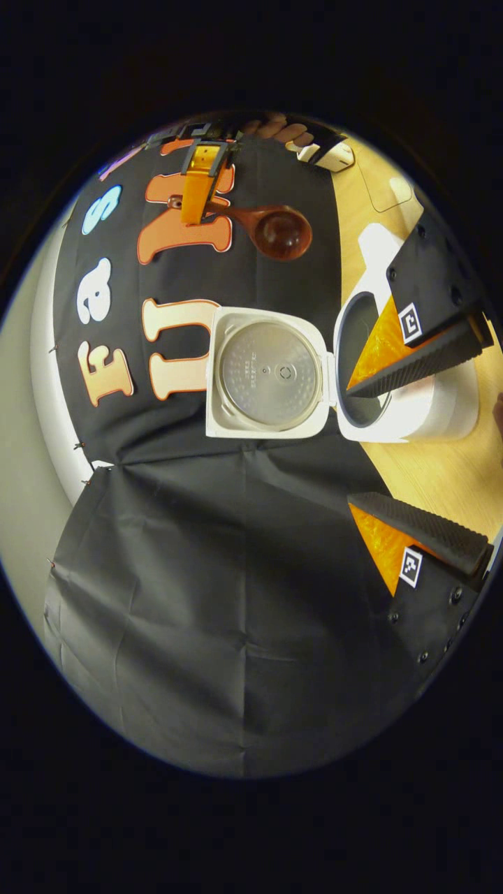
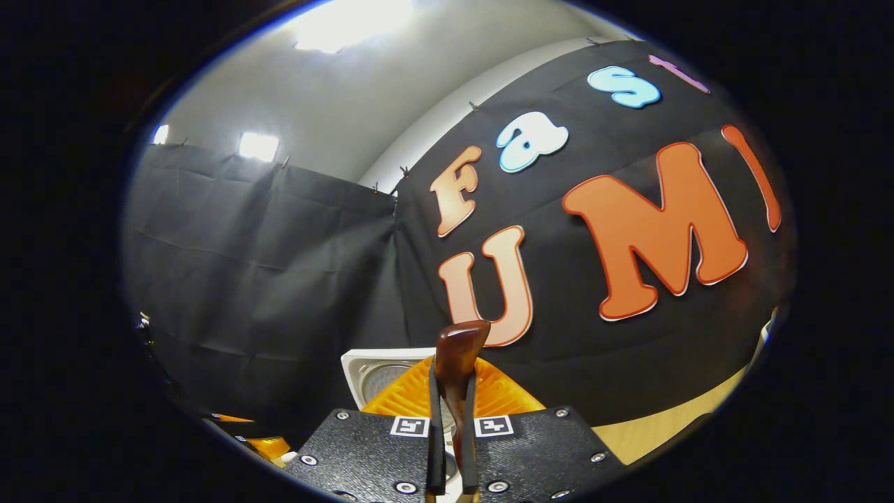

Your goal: Close the left gripper, press the button to open the rice cooker; take a wooden spoon from the chopstick holder with the right hand, scoop a spoonful of rice and pour it into the rice cooker, then put the wooden spoon back into the chopstick holder.

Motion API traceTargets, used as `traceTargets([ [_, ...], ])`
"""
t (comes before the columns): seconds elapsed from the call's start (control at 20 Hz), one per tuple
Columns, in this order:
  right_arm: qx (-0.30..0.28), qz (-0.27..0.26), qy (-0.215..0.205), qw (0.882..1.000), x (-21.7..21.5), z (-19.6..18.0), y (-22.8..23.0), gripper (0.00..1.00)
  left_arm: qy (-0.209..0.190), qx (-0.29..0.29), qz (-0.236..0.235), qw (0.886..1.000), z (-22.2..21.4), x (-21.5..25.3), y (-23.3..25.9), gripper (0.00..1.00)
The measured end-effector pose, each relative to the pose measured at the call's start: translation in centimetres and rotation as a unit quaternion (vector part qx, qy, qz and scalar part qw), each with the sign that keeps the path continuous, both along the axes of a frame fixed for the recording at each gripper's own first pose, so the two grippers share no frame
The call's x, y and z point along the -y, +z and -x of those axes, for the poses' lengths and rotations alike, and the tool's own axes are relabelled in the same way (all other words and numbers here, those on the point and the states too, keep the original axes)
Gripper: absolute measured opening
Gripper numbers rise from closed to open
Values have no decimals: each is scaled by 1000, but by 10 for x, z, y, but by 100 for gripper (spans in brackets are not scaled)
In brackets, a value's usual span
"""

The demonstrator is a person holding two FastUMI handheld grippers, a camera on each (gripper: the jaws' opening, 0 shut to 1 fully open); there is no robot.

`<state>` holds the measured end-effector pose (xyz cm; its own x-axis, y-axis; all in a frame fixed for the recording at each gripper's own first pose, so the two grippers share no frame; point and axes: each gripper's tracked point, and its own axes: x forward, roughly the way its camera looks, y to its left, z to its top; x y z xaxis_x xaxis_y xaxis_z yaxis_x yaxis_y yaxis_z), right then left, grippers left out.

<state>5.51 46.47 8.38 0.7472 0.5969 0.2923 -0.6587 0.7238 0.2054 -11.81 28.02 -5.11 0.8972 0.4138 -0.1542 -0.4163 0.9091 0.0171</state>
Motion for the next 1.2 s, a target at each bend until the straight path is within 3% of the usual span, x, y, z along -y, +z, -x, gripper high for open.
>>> traceTargets([
  [0.25, -12, -19, -79, 997, 97, -1, 5, 9, -37, 0, 15, 999, -16, 34, -2, 89],
  [0.6, -37, -26, -150, 988, 196, 22, 2, 9, -62, 4, 11, 998, -28, 65, 3, 90],
  [1.05, -93, -17, -258, 962, 321, 48, -37, 9, -94, 3, 28, 995, -44, 100, 5, 89],
  [1.2, -122, -24, -271, 954, 348, 58, -55, 9, -104, -2, 39, 994, -48, 112, 2, 90],
])
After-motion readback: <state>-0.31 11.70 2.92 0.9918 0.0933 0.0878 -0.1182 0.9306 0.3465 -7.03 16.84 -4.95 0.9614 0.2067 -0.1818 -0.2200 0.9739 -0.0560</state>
